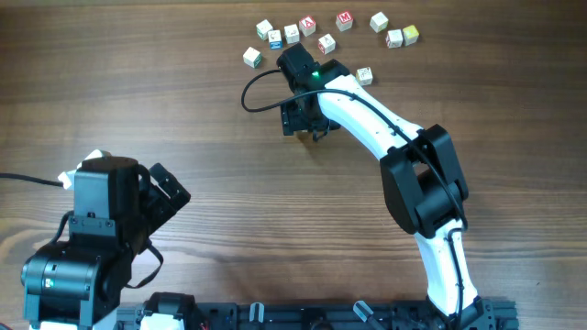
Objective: Form a tower
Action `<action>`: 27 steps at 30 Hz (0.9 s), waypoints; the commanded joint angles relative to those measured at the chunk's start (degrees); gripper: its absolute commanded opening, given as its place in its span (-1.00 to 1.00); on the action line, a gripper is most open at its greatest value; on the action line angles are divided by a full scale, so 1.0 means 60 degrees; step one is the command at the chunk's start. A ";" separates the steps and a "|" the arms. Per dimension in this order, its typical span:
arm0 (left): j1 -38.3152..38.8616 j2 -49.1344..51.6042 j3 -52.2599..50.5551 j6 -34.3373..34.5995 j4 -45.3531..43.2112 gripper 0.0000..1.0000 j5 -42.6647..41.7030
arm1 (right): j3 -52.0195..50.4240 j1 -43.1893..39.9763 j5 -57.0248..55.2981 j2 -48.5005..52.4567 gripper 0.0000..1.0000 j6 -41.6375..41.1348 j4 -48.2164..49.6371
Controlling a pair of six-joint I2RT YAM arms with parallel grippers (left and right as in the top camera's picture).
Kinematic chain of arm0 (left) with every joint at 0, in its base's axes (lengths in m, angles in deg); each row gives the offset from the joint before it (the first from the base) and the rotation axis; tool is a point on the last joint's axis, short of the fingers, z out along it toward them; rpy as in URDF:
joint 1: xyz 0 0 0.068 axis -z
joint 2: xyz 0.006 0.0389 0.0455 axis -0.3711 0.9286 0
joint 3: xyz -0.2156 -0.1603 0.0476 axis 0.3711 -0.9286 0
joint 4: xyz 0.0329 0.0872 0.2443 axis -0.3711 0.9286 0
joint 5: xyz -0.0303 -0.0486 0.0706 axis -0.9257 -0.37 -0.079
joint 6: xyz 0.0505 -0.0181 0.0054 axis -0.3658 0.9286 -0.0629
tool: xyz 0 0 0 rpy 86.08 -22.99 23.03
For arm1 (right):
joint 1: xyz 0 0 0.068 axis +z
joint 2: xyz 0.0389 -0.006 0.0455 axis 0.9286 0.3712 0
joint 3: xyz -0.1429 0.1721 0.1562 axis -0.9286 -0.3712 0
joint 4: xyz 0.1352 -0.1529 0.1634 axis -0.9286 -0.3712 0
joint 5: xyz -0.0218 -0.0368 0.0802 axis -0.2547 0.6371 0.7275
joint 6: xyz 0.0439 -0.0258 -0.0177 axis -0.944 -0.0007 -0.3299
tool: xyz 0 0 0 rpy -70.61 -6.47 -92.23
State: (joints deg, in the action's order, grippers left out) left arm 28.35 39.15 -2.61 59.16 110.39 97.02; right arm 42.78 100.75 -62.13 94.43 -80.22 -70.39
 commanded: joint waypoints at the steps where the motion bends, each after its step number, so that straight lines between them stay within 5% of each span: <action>1: -0.0055 0.0000 -0.0033 0.0087 0.0000 1.00 -0.0018 | -0.0066 0.0033 0.0117 0.0186 0.28 -0.0106 0.0040; 12: -0.0055 0.0000 -0.0033 0.0087 0.0000 1.00 -0.0018 | -0.0066 0.0033 0.0080 0.0189 -0.03 -0.0251 0.0018; 27: -0.0051 0.0000 -0.0033 0.0087 0.0000 1.00 -0.0018 | -0.0066 0.0033 0.0084 0.0189 -0.10 -0.0780 -0.0124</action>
State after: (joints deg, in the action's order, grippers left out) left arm 28.35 39.15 -2.61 59.16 110.39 97.02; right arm 42.75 100.75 -62.13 94.43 -83.67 -70.85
